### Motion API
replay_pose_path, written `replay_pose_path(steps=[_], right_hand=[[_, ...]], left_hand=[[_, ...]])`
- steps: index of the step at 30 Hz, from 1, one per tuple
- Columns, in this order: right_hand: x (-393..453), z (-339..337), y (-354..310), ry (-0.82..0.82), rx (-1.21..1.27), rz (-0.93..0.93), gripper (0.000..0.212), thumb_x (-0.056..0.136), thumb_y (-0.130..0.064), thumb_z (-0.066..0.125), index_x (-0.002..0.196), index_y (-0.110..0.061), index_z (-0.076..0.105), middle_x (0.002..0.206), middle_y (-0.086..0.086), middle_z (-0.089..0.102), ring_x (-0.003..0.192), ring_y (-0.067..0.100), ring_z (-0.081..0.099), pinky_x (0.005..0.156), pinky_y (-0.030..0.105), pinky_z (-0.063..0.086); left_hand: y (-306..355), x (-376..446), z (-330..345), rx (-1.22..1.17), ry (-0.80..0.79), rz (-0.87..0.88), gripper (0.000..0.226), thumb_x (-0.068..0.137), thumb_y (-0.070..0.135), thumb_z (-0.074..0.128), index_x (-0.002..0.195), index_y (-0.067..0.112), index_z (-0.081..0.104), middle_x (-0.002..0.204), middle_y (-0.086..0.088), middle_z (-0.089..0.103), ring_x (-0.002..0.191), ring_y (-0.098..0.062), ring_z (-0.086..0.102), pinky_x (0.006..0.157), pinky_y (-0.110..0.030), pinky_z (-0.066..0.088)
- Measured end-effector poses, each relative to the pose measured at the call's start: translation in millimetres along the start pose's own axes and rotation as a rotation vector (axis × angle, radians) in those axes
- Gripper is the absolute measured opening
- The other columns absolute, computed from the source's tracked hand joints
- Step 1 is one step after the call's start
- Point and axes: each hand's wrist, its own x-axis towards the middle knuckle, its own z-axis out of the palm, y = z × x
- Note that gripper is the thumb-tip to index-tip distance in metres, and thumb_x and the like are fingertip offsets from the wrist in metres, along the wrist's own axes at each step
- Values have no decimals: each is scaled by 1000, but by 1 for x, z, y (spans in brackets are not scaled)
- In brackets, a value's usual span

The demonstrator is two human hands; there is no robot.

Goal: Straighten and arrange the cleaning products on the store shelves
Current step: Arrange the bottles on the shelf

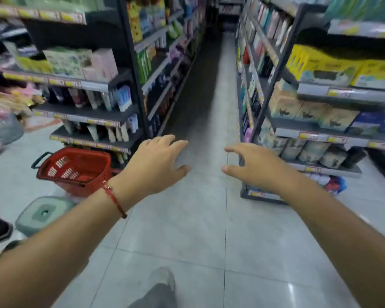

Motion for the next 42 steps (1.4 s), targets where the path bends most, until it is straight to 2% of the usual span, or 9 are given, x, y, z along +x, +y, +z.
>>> replay_pose_path(steps=[5,12,15,22,26,31,34,38,42], right_hand=[[77,10,18,-43,82,67,62,95,-51,60,150,-30,43,157,-7,40,142,14,39,111,31,31],[226,3,34,-25,198,116,58,95,-46,61,149,-31,45,154,-7,43,139,12,40,97,22,27],[281,-13,46,30,209,137,58,96,-46,61,149,-31,45,155,-8,42,140,12,40,100,24,29],[377,-51,107,167,299,269,54,93,-45,63,145,-36,49,151,-12,46,131,7,45,96,22,29],[444,-60,156,195,357,296,55,93,-45,64,145,-35,49,151,-11,46,134,8,44,102,27,33],[551,-88,214,157,338,261,56,94,-42,64,147,-31,49,147,-8,50,130,10,48,95,22,30],[619,-111,236,98,318,180,56,94,-44,63,147,-33,47,151,-12,46,135,8,44,98,19,28],[715,-131,252,8,262,83,56,94,-46,62,147,-35,46,152,-11,44,137,9,42,98,21,28],[795,-142,258,-78,296,-2,55,94,-48,61,145,-41,46,150,-19,43,123,-8,38,97,16,25]], left_hand=[[-41,54,40,-3,-71,-59,73,95,62,52,157,26,35,159,-9,38,146,-30,37,119,-49,31],[-128,184,59,-88,-108,-124,71,96,59,53,157,28,33,161,-6,37,146,-28,38,118,-45,33],[-156,249,56,-72,-125,-108,71,97,57,53,158,28,32,161,-5,36,145,-27,38,117,-44,33],[-169,399,57,-123,-234,-22,70,99,55,52,159,30,27,165,-2,29,143,-28,42,111,-43,41],[-173,488,73,-110,-240,8,70,98,55,54,159,31,28,165,-3,30,145,-29,40,113,-46,39],[-186,609,75,-104,-232,-9,71,98,57,53,159,31,28,164,-2,29,146,-28,37,112,-45,39],[-204,673,73,-78,-235,-57,72,98,60,51,160,32,26,164,-2,29,146,-27,37,113,-44,39],[-237,732,76,-134,-171,-160,70,97,60,51,158,30,31,161,-1,35,138,-27,47,104,-46,46],[-275,778,93,-175,-183,-229,70,98,60,50,159,31,30,163,0,33,143,-24,41,108,-41,43]])
